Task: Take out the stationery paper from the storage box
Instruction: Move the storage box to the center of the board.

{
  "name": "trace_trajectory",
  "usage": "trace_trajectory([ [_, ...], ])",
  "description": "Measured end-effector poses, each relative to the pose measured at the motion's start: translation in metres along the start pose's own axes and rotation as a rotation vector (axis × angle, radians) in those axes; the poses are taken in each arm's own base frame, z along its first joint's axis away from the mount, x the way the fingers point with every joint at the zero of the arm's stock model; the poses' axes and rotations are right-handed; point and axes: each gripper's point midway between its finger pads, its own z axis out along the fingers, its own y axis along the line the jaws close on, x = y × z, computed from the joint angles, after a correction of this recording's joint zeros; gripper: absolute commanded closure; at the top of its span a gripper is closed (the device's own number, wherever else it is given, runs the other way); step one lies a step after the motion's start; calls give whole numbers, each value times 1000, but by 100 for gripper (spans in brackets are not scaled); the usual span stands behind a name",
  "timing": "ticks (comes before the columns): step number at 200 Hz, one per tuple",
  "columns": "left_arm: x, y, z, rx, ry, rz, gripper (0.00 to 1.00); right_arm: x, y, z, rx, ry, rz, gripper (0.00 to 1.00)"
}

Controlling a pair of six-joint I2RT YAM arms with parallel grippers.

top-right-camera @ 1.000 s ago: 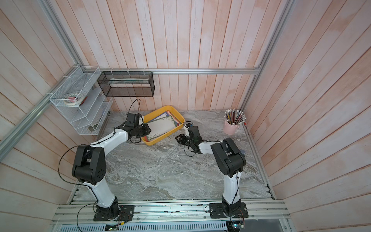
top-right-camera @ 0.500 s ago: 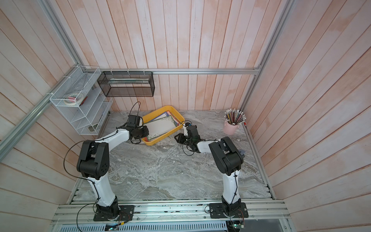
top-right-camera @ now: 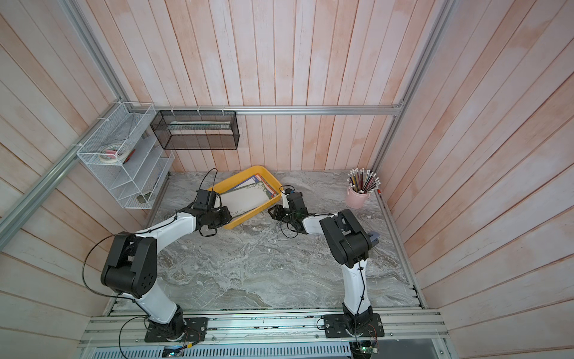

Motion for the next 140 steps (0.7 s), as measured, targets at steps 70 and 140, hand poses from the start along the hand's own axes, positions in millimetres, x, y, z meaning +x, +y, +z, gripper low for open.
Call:
trace_trajectory([
  [70, 48, -9, -14, 70, 60, -40, 82, 15, 2, -4, 5, 37, 3, 63],
  [140, 15, -14, -36, -7, -38, 57, 82, 18, 3, -12, 10, 35, 0, 63],
])
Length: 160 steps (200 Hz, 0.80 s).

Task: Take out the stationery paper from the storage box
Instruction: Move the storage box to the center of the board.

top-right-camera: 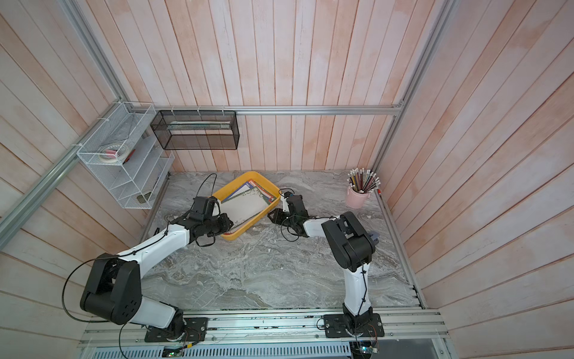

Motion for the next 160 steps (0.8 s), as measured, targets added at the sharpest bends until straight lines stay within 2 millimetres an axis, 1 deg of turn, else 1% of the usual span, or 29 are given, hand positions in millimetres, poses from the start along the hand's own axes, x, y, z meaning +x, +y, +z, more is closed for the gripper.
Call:
trace_trajectory([
  [19, -20, 9, 5, -70, -44, 44, 85, 3, -1, 0, 9, 8, -1, 63],
  [36, -23, 23, 13, -135, -44, 67, 89, 6, -2, 1, 16, 17, -9, 63],
  [49, -17, 37, 19, -188, -18, 79, 93, 8, -2, 1, 20, 25, -14, 63],
  [61, -12, 44, 22, -217, 3, 86, 94, 10, -3, 1, 23, 31, -17, 63],
  [79, -5, 50, 23, -240, 24, 89, 94, 10, -2, 2, 27, 37, -19, 63],
  [96, 3, 55, 24, -248, 43, 87, 94, 5, 1, 2, 23, 34, -29, 63],
  [130, 24, 58, 19, -238, 84, 75, 94, -1, 9, 2, 4, 24, -52, 63],
  [144, 33, 55, 15, -226, 103, 69, 94, -1, 10, 3, -1, 30, -55, 63],
  [160, 42, 48, 8, -196, 113, 62, 94, 1, 11, 5, -9, 40, -57, 63],
])
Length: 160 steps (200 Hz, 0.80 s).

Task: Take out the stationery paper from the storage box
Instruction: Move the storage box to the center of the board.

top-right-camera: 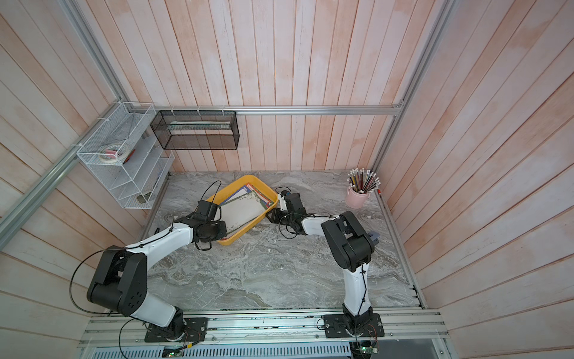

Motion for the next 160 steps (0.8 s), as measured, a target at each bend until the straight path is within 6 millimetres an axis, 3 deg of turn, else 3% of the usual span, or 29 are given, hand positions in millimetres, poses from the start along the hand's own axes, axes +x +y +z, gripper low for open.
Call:
trace_trajectory([
  [87, 36, -45, -27, 134, 28, 6, 94, 8, 4, 1, -29, 38, -5, 63],
  [160, 69, -61, -46, 197, 72, 20, 94, 34, 14, 5, -46, 119, -19, 63],
])
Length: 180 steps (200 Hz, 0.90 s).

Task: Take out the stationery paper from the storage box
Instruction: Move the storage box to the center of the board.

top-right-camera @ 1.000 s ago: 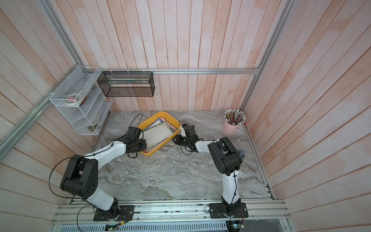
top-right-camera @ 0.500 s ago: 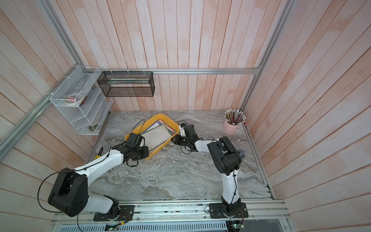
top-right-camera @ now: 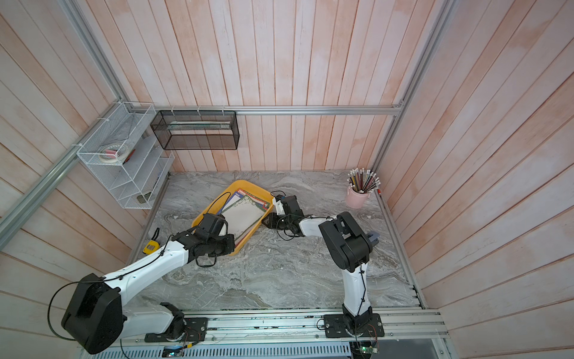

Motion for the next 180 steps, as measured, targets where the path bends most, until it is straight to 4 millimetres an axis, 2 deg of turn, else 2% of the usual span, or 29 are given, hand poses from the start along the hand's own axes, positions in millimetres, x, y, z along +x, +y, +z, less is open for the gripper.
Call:
trace_trajectory([
  [37, 19, -9, -10, 44, 8, -6, 94, 14, 2, 0, -3, 29, 0, 63],
  [94, 58, 0, -11, 49, 59, -48, 94, 44, 9, -7, -7, 77, -2, 63],
  [140, 66, -2, -20, 79, 49, -76, 93, 73, 16, -7, -16, 128, 0, 63],
  [180, 76, -2, -24, 94, 64, -98, 93, 85, 21, -8, -26, 150, 10, 63],
])
